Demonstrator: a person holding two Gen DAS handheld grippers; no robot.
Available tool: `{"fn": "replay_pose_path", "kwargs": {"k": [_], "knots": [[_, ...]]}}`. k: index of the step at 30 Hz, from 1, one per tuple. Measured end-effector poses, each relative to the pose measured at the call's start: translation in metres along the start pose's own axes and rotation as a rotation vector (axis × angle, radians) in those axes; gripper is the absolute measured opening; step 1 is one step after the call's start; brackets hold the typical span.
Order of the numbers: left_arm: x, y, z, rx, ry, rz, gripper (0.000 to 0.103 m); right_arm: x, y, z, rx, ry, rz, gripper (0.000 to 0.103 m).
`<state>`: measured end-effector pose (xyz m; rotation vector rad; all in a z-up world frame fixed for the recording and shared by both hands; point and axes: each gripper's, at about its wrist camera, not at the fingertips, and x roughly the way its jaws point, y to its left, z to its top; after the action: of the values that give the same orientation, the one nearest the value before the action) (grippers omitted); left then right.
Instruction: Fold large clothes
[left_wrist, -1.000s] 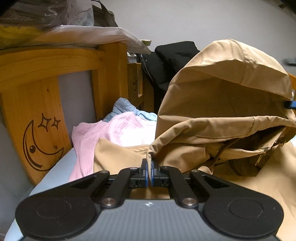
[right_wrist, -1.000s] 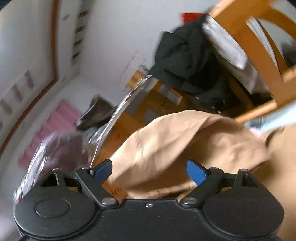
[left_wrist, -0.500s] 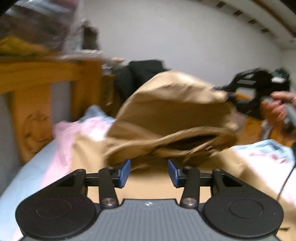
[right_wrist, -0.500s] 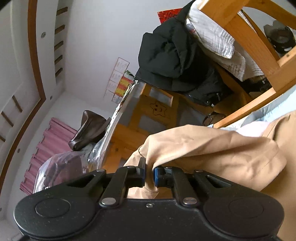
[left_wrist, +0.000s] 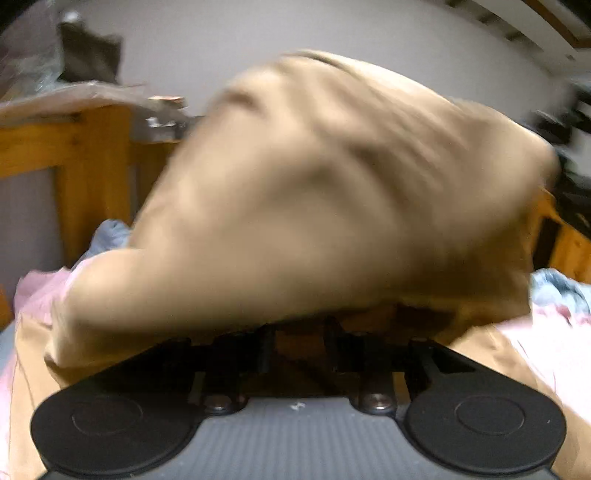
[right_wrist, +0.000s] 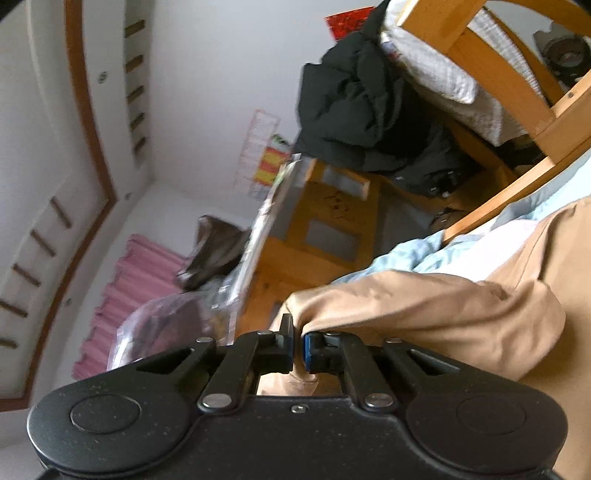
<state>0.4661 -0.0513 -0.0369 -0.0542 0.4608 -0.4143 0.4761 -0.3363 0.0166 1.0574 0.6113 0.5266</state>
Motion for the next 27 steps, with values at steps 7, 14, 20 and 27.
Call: {"fn": "replay_pose_path", "kwargs": {"k": [7,14,20,27], "knots": [[-0.064,0.015,-0.044,-0.016,0.172,-0.185,0.041,-0.030,-0.048,-0.027,0.072,0.034,0.022,0.005],[-0.147,0.062,-0.076,-0.291,0.214,-0.142,0.051,-0.070,-0.081,-0.073,-0.050,0.174,-0.054,0.013],[-0.135,0.105,-0.050,-0.512,0.179,-0.026,0.055,-0.113,-0.097,-0.088,-0.120,0.215,-0.213,0.044],[-0.094,0.117,-0.028,-0.607,0.256,0.038,0.055,-0.112,-0.111,-0.029,-0.050,0.069,-0.331,0.057]]}}
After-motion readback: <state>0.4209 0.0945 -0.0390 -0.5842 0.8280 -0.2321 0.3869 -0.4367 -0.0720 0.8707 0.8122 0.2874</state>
